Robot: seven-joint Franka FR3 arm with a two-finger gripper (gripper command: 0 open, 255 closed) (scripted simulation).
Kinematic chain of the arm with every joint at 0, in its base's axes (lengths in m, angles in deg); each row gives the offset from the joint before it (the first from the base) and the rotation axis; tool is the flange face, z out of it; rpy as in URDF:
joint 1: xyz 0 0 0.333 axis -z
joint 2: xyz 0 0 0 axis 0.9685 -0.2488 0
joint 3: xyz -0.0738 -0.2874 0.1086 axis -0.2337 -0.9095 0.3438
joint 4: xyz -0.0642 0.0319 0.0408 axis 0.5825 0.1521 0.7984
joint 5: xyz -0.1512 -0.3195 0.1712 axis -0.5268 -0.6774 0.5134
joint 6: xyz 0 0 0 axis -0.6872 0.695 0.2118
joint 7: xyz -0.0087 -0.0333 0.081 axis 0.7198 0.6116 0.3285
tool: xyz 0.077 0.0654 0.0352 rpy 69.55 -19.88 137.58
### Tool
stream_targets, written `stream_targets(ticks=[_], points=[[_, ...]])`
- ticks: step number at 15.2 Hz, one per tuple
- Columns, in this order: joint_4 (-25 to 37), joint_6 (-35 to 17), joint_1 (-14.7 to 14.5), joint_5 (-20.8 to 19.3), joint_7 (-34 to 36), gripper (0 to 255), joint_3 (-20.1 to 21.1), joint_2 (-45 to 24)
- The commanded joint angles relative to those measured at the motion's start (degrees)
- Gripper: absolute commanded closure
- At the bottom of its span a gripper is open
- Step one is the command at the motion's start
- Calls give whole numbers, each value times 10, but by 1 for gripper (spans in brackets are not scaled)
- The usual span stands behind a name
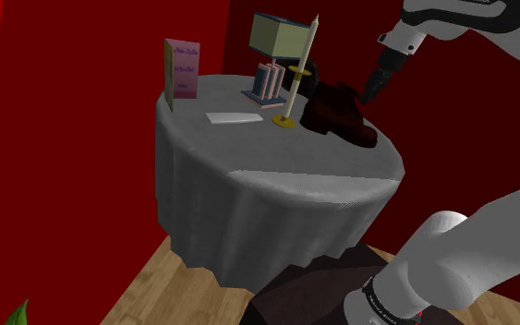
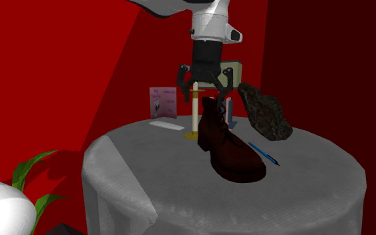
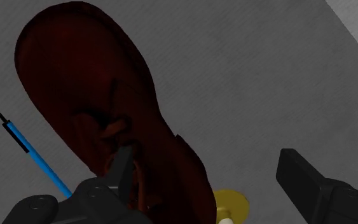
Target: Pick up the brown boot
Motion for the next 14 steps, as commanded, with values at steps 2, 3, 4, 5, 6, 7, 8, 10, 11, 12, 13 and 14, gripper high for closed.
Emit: stream_targets(ticks=[2,3,4,5,6,7,8,10,11,12,13,14], points=[[74,2,-6,45,-79,0,-51,-76],[101,6,-5,66,-106,0,-67,-104],[104,7,-4,68,-109,0,-68,-107],[94,-2,-3,67,-109,0,-66,-104],[84,-10,-3,65,-108,0,-66,-101],[73,-18,-3,63,-108,0,-65,-99],[64,-26,-3,62,-108,0,-64,-97],[44,-42,-2,59,-107,0,-63,-92],[30,-54,-2,58,-107,0,-63,-90],[30,-54,-2,58,-107,0,-63,-90],[30,-55,-2,58,-107,0,-63,-89],[29,-55,-2,58,-107,255,-63,-89]])
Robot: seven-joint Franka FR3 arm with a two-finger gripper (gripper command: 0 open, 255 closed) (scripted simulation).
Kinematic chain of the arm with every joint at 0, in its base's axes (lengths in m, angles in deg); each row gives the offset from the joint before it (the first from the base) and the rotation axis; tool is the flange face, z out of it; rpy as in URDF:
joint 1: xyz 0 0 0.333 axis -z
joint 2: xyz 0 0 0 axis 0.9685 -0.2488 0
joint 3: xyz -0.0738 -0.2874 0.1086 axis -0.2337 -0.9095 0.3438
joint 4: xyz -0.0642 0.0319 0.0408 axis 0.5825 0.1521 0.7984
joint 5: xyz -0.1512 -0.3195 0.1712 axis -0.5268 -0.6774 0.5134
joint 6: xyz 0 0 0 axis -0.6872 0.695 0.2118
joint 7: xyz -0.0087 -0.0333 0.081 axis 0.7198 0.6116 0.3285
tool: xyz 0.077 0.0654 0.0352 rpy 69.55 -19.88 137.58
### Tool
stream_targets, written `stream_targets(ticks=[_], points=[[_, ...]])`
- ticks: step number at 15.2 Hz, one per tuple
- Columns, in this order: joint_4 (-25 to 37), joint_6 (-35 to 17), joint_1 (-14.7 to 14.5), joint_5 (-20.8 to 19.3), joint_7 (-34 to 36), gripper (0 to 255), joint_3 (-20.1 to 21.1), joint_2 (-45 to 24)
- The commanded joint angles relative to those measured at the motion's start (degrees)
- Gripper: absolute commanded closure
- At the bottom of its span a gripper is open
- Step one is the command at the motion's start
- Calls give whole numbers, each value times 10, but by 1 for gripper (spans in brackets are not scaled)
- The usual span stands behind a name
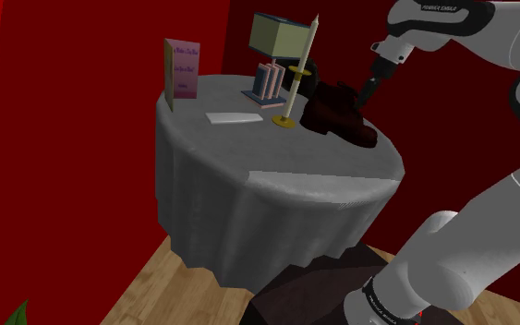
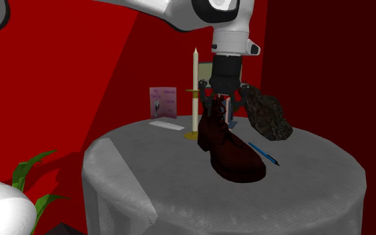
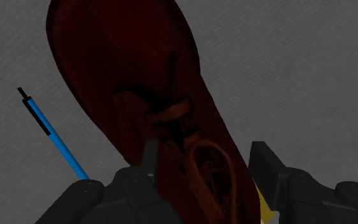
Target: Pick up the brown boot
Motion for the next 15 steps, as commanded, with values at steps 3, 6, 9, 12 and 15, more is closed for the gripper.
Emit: stream_targets(ticks=[3,6,9,12,15], points=[[-2,-2,0,0,0,255,0,1],[-3,-2,0,-1,0,255,0,1],[-1,-1,0,0,-1,255,0,0],[28,23,0,4,-1,255,-2,-6],[57,47,-1,8,-2,255,-4,-13]])
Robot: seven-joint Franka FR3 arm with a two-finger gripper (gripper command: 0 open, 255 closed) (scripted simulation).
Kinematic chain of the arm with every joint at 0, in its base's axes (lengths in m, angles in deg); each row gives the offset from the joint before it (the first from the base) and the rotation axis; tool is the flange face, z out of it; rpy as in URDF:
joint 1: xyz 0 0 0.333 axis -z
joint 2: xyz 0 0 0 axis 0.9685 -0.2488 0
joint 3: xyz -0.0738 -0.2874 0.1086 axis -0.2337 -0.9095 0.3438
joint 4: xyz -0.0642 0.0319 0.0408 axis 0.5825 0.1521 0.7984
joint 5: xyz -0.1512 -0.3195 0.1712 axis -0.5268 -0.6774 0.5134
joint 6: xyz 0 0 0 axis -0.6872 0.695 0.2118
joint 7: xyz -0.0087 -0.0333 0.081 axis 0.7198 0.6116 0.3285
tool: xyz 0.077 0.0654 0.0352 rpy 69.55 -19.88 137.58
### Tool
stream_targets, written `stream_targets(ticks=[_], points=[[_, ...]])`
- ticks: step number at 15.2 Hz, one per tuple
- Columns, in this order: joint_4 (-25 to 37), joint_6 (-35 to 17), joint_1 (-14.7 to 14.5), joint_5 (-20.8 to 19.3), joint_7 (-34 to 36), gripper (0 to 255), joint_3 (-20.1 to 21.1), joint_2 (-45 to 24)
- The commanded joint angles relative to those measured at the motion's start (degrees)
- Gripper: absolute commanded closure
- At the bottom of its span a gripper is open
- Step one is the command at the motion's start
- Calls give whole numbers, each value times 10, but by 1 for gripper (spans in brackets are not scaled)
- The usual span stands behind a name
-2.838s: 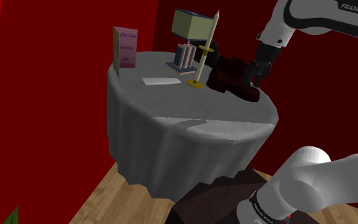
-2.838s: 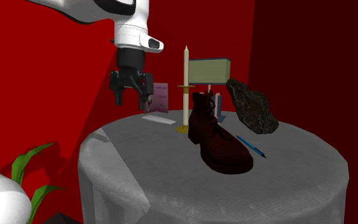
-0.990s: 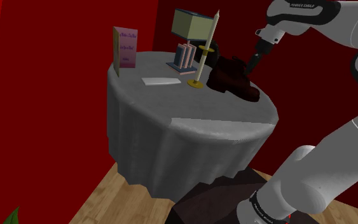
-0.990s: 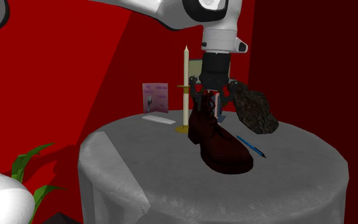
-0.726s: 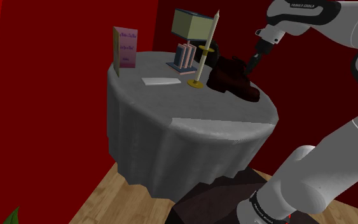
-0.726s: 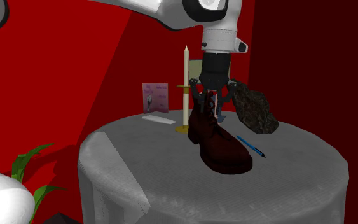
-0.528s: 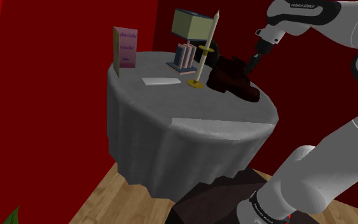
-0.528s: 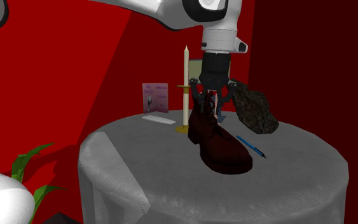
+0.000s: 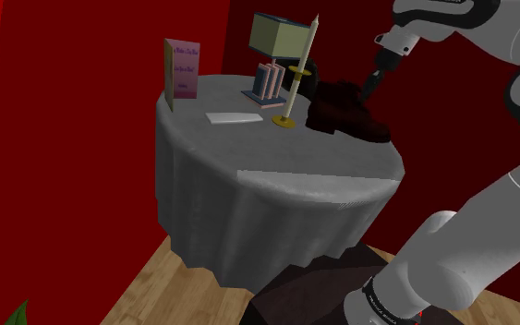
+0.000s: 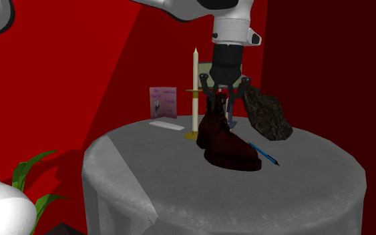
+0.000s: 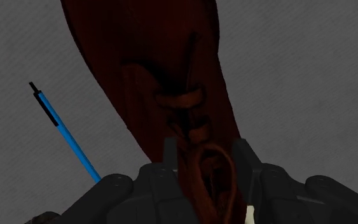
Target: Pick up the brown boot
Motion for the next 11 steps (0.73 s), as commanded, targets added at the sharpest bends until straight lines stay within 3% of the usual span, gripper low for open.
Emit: stream_targets(ticks=[1,11], points=[[21,15,0,4,-1,255,-1,-6],[115,86,2,25,-9,255,-12,-38]])
